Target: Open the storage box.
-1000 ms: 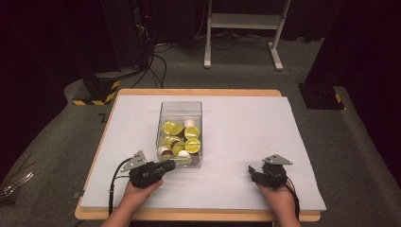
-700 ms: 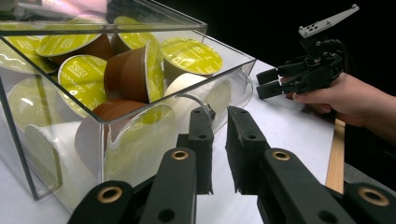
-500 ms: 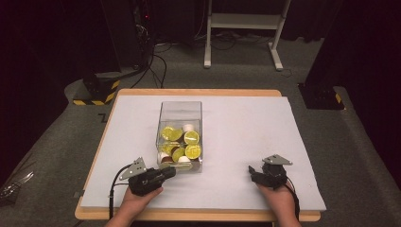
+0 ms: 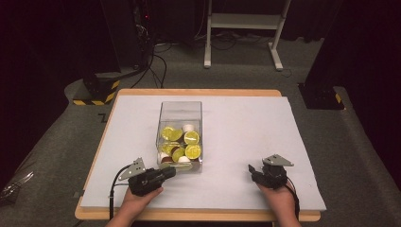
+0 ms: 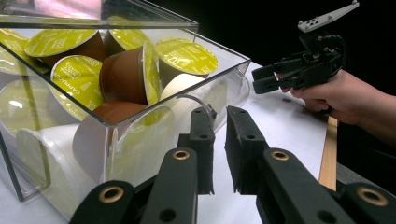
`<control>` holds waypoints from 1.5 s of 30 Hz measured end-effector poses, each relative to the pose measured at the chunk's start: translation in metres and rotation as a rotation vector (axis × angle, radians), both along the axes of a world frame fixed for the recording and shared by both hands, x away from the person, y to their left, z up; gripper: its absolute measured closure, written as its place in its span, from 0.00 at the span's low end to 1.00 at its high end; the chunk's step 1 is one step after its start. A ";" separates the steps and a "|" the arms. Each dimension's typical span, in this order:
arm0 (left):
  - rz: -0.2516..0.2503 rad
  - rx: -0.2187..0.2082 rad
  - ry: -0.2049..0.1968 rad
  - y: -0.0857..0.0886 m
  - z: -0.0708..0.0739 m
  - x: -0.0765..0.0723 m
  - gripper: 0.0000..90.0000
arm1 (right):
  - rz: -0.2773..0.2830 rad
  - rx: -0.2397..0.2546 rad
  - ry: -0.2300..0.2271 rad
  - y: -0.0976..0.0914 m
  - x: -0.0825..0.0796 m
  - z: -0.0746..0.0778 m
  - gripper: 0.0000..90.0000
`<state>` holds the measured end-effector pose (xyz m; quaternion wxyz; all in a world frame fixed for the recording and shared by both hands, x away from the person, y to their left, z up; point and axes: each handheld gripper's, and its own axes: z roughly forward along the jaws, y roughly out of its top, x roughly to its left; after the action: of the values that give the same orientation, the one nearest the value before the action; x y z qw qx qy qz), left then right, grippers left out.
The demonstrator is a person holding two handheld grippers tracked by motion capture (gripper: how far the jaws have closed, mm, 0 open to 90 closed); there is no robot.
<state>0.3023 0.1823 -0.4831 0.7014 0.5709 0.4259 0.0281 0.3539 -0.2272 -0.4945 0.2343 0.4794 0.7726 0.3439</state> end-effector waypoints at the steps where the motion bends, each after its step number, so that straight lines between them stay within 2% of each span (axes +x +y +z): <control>1: -0.003 0.003 -0.001 0.000 0.000 0.000 0.90 | -0.003 -0.003 0.005 -0.001 0.000 -0.001 0.41; 6: -0.018 0.004 0.006 0.001 0.000 -0.001 0.91 | -0.003 -0.017 0.006 -0.004 -0.002 -0.003 0.41; 22: -0.029 0.005 0.021 0.001 0.002 -0.007 0.92 | -0.030 -0.014 0.001 -0.011 -0.005 -0.003 0.43; 35: -0.065 0.029 0.012 0.002 0.002 -0.018 0.93 | -0.027 -0.018 0.005 -0.011 -0.005 -0.004 0.44; 38: -0.063 0.022 0.011 0.002 0.002 -0.022 0.93 | -0.029 -0.018 0.011 -0.011 -0.004 -0.005 0.44; 39: -0.071 0.036 0.000 0.003 0.001 -0.022 0.93 | -0.031 -0.016 0.014 -0.011 -0.004 -0.005 0.44; 45: -0.070 0.034 0.003 0.003 0.000 -0.029 0.93 | -0.027 -0.023 0.014 -0.010 -0.004 -0.006 0.44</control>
<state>0.2734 0.1857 -0.4828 0.6915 0.5973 0.4061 0.0102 0.3502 -0.2376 -0.5006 0.2391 0.4896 0.7715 0.3286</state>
